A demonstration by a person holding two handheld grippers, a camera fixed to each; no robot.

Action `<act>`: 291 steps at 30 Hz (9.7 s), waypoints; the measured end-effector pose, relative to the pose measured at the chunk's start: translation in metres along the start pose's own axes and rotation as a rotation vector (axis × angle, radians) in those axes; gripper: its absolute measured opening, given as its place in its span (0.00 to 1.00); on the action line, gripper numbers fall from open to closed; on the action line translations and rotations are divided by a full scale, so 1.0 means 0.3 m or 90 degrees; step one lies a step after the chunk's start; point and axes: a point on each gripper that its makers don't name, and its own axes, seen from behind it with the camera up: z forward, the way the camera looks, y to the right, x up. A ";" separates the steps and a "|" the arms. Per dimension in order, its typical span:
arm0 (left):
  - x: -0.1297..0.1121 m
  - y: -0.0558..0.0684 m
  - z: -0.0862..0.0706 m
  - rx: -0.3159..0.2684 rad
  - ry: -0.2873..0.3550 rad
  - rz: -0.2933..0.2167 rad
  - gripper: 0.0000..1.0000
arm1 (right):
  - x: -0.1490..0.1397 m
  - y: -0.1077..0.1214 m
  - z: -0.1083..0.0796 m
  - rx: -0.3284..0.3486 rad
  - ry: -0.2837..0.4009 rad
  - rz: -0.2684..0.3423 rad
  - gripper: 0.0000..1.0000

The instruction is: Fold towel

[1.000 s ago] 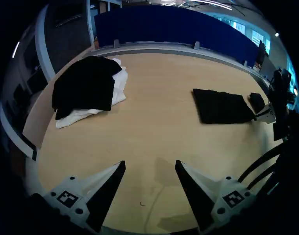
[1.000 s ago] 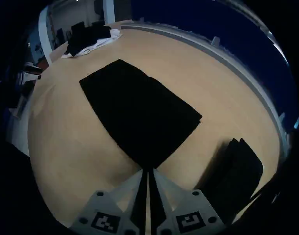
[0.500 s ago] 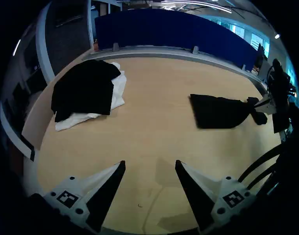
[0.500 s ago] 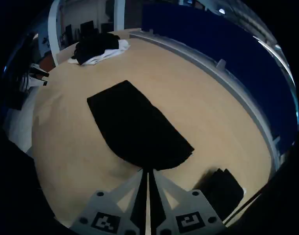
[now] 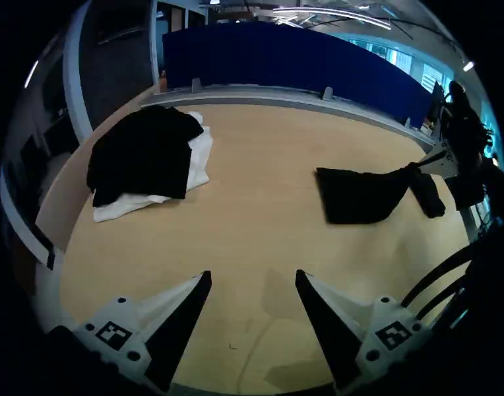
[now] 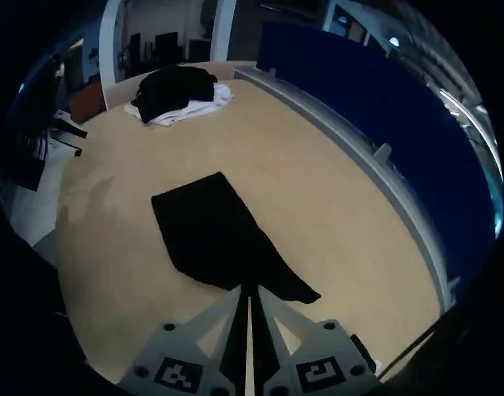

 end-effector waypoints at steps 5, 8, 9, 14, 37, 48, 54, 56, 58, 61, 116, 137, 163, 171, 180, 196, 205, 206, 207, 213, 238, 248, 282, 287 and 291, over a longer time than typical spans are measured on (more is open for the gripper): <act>0.003 0.005 -0.015 -0.002 0.001 0.001 0.94 | 0.051 0.005 0.004 0.004 0.005 -0.020 0.02; 0.005 0.005 -0.024 -0.002 0.002 0.003 0.94 | 0.094 0.006 0.012 0.009 0.008 -0.043 0.02; 0.005 0.003 -0.027 -0.002 0.003 0.004 0.94 | 0.111 0.006 0.017 0.011 0.009 -0.052 0.02; 0.005 -0.011 -0.043 0.002 0.007 0.000 0.94 | 0.208 -0.024 0.063 0.029 0.015 -0.098 0.02; -0.045 -0.066 -0.084 0.017 0.012 -0.057 0.94 | 0.266 -0.514 0.541 0.188 -0.009 -0.074 0.02; -0.064 -0.078 -0.087 0.019 0.003 -0.057 0.94 | 0.276 -0.494 0.514 0.191 -0.001 -0.068 0.41; -0.067 -0.078 -0.085 0.021 0.002 -0.058 0.94 | 0.259 -0.485 0.494 0.191 0.004 -0.066 0.71; -0.068 -0.073 -0.083 0.019 0.002 -0.060 0.94 | 0.253 -0.483 0.488 0.191 0.004 -0.064 0.71; -0.069 -0.071 -0.079 0.018 0.002 -0.060 0.94 | 0.246 -0.480 0.479 0.189 0.006 -0.063 0.71; -0.071 -0.069 -0.073 0.019 0.001 -0.058 0.94 | 0.231 -0.470 0.461 0.182 0.008 -0.059 0.73; -0.064 -0.060 -0.057 0.015 -0.004 -0.046 0.94 | -0.100 -0.409 0.341 0.059 -0.028 0.120 0.26; -0.061 -0.059 -0.067 0.013 -0.004 -0.047 0.94 | -0.067 -0.415 0.330 0.067 -0.002 0.116 0.04; 0.028 -0.038 -0.087 0.006 0.030 -0.043 0.94 | 0.411 -0.162 0.042 0.008 0.173 0.105 0.03; 0.060 -0.020 -0.092 0.002 0.041 -0.039 0.94 | 0.469 -0.088 -0.026 -0.012 0.199 0.108 0.03; 0.075 -0.003 -0.110 0.001 0.044 -0.036 0.94 | 0.472 -0.026 -0.075 -0.026 0.207 0.109 0.03; 0.068 0.020 -0.103 -0.005 0.039 -0.023 0.94 | 0.328 0.262 -0.262 -0.085 0.197 0.145 0.03; 0.091 0.043 -0.093 -0.011 0.038 -0.011 0.94 | 0.183 0.478 -0.369 -0.139 0.182 0.181 0.03; 0.094 0.047 -0.092 -0.012 0.038 -0.010 0.94 | 0.170 0.500 -0.379 -0.145 0.181 0.184 0.03; 0.097 0.051 -0.091 -0.013 0.038 -0.009 0.94 | 0.157 0.521 -0.388 -0.151 0.180 0.188 0.03; 0.114 0.082 -0.087 -0.018 0.037 0.001 0.94 | 0.078 0.605 -0.408 -0.162 0.173 0.215 0.03; 0.107 0.177 -0.070 -0.034 0.026 0.031 0.94 | -0.394 0.526 -0.403 -0.163 0.085 0.307 0.03; 0.102 0.204 -0.059 -0.041 0.017 0.046 0.94 | -0.704 0.425 -0.395 -0.188 0.013 0.367 0.03; 0.137 0.213 -0.078 -0.035 0.021 0.066 0.94 | -0.962 0.315 -0.306 -0.227 -0.038 0.481 0.03; 0.142 0.211 -0.081 -0.035 0.022 0.068 0.94 | -0.967 0.315 -0.318 -0.234 -0.037 0.482 0.08; 0.144 0.208 -0.085 -0.033 0.023 0.071 0.95 | -0.981 0.311 -0.337 -0.246 -0.043 0.474 0.30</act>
